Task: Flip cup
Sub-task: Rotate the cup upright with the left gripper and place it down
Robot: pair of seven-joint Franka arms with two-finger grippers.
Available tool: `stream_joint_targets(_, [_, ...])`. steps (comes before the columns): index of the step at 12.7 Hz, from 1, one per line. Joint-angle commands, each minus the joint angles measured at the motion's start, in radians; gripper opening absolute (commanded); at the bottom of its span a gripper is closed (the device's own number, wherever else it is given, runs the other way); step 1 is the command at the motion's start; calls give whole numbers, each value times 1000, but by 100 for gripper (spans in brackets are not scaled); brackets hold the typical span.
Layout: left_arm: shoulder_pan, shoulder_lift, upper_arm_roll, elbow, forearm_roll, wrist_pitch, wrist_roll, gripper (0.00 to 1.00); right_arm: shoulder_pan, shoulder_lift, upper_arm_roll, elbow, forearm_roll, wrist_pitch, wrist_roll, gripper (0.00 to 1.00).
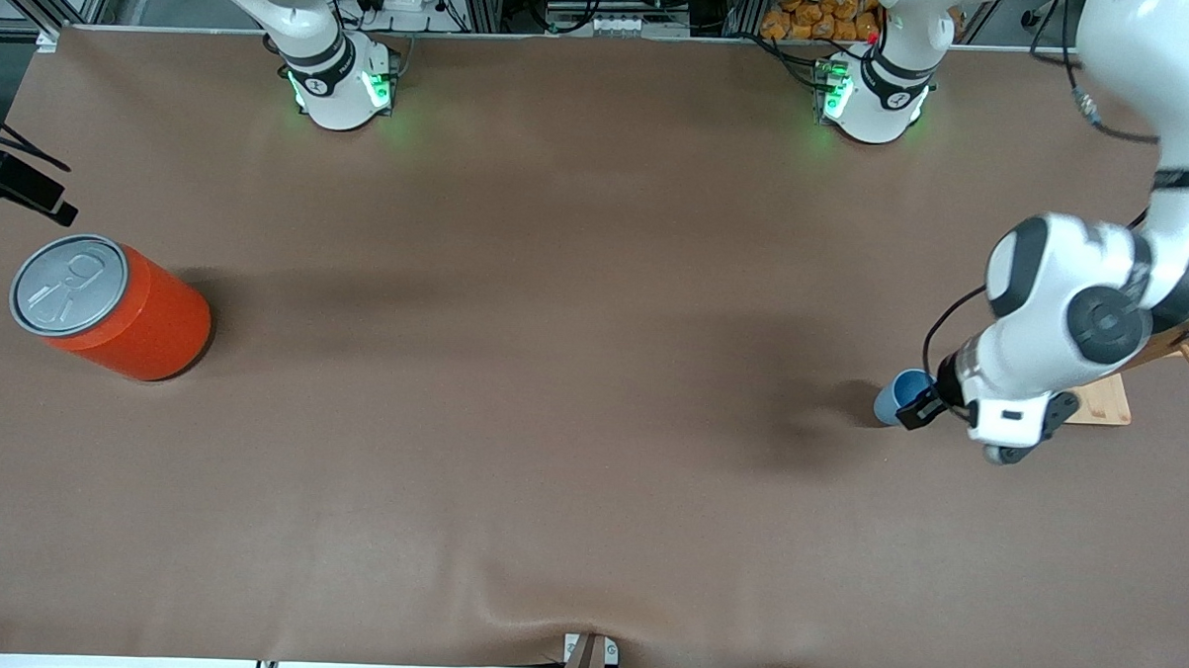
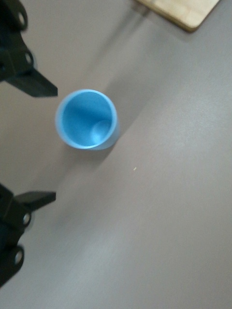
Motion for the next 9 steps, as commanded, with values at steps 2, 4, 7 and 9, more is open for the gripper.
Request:
stream_joint_targets(2, [4,-107,-29,146,-14,-236,83,100,8,11,-2,26,-31,-16,-29,100])
stream_joint_targets(4, [11,-217,-26,166,-14,-344,335,100,7,11,-2,26,-32,-15,-32,100])
stream_joint_targets(7, [44,-341,-16,162,-47,-430,609,100,7,11,-2,26,-38,-12,-35,100])
stream_joint_targets(9, [69,-380,-16,131,-83,-450,694,100,7,9,-2,26,-40,-10,-68,100])
